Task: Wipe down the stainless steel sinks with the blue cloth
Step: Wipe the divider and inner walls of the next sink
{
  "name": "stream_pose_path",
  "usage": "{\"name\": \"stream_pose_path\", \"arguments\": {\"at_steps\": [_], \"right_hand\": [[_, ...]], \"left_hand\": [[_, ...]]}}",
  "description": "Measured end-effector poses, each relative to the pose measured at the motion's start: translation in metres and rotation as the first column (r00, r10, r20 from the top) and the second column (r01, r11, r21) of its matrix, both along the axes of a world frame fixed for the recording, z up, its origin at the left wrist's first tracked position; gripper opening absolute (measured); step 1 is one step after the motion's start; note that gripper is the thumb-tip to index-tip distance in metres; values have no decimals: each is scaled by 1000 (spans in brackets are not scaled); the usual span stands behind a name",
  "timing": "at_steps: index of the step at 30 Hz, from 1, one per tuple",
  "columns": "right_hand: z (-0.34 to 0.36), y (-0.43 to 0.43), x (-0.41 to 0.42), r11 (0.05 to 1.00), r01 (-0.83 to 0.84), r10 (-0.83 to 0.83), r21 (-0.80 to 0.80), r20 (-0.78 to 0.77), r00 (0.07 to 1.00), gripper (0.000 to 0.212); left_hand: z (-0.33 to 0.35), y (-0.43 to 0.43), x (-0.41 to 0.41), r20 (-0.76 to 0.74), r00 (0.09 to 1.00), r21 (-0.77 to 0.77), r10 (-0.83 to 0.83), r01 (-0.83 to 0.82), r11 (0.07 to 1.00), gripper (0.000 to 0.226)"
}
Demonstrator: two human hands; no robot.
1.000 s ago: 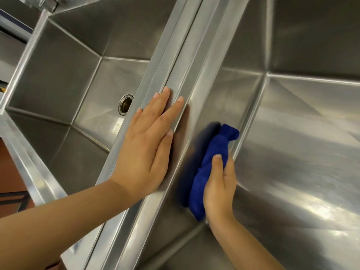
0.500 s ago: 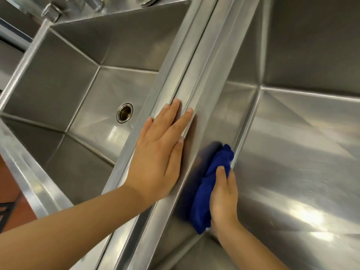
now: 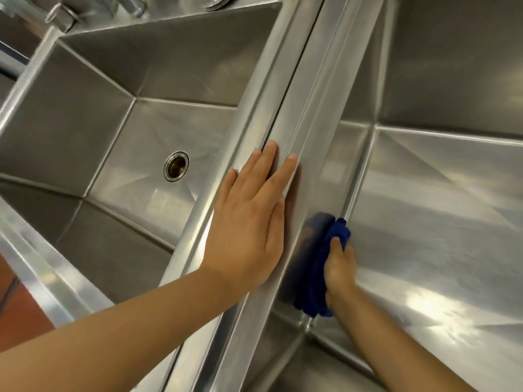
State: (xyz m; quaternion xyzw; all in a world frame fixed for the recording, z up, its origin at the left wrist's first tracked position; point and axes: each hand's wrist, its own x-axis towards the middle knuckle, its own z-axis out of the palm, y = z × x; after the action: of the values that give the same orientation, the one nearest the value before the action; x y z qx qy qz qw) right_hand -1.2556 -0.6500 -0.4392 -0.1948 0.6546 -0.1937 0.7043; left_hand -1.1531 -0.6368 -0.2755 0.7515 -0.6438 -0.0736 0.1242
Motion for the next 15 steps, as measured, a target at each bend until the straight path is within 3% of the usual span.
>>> {"name": "stream_pose_path", "arguments": {"at_steps": [4, 9, 12, 15], "right_hand": [[37, 25, -9, 997, -44, 52, -59, 136, 989, 30], [22, 14, -3, 989, -133, 132, -60, -17, 991, 41], [42, 12, -8, 992, -121, 119, 19, 82, 989, 40], [96, 29, -22, 971, -232, 237, -50, 177, 955, 38]], "left_hand": [[-1, 0, 1, 1, 1000, -1, 2, -2, 1000, 50], [-2, 0, 1, -4, 1000, 8, -2, 2, 1000, 52], [-4, -1, 3, 0, 1000, 10, -5, 5, 1000, 54], [-4, 0, 2, -3, 1000, 10, 9, -9, 1000, 57]]}}
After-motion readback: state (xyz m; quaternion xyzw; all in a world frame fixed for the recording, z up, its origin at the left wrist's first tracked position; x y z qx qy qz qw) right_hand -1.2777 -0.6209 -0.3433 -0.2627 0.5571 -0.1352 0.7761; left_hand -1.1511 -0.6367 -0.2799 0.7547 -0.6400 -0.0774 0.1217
